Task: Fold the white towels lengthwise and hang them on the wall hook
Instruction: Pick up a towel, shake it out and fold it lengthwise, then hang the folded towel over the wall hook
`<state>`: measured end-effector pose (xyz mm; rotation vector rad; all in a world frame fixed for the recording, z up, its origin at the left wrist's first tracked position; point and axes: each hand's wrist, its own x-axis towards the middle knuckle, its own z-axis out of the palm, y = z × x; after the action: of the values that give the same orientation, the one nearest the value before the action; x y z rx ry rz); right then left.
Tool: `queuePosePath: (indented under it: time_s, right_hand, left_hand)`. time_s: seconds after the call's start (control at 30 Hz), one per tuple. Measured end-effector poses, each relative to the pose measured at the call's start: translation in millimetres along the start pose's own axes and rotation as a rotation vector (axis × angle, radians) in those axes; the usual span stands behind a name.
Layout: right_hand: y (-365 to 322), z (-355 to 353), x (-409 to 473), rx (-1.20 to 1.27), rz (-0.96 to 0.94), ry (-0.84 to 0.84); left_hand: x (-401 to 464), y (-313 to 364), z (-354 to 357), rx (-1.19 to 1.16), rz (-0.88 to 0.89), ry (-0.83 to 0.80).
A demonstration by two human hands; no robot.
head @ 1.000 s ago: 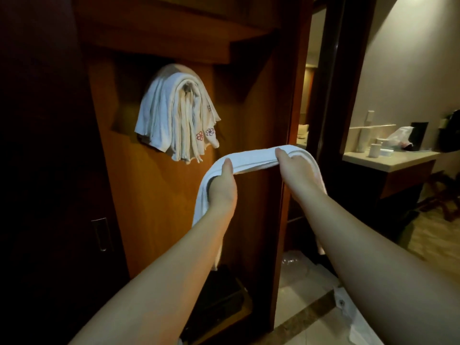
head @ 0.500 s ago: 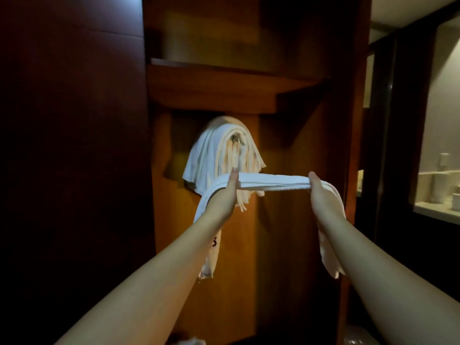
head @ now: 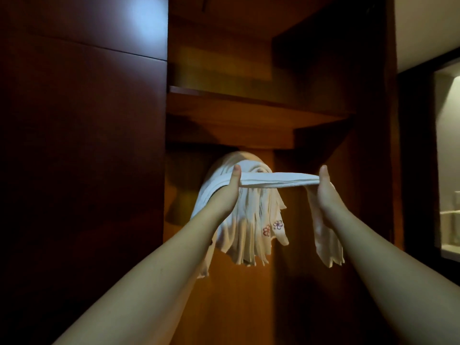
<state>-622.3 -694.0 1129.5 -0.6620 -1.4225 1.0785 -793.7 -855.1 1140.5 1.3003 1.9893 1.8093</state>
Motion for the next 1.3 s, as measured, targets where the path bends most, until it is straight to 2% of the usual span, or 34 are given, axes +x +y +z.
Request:
queuePosePath:
  time_s: [0.13, 0.33, 0.6, 0.97, 1.13, 1.3]
  right_hand:
    - [-3, 22, 35, 0.002, -0.036, -0.061]
    - [-7, 45, 95, -0.033, -0.111, -0.115]
    - [-10, 81, 180, -0.004, -0.162, -0.189]
    - [37, 112, 252, 0.01, -0.1, -0.325]
    - [71, 117, 258, 0.117, 0.044, -0.434]
    - [89, 120, 252, 0.273, 0.132, -0.442]
  left_hand:
    - [41, -2, -6, 0.021, 0.003, -0.043]
    - [100, 2, -11, 0.123, 0.069, -0.019]
    - [164, 2, -2, 0.033, 0.084, -0.02]
    - [219, -26, 19, -0.017, 0.007, 0.012]
    - [218, -38, 24, -0.016, -0.037, -0.009]
    - [207, -50, 32, -0.041, -0.03, -0.065]
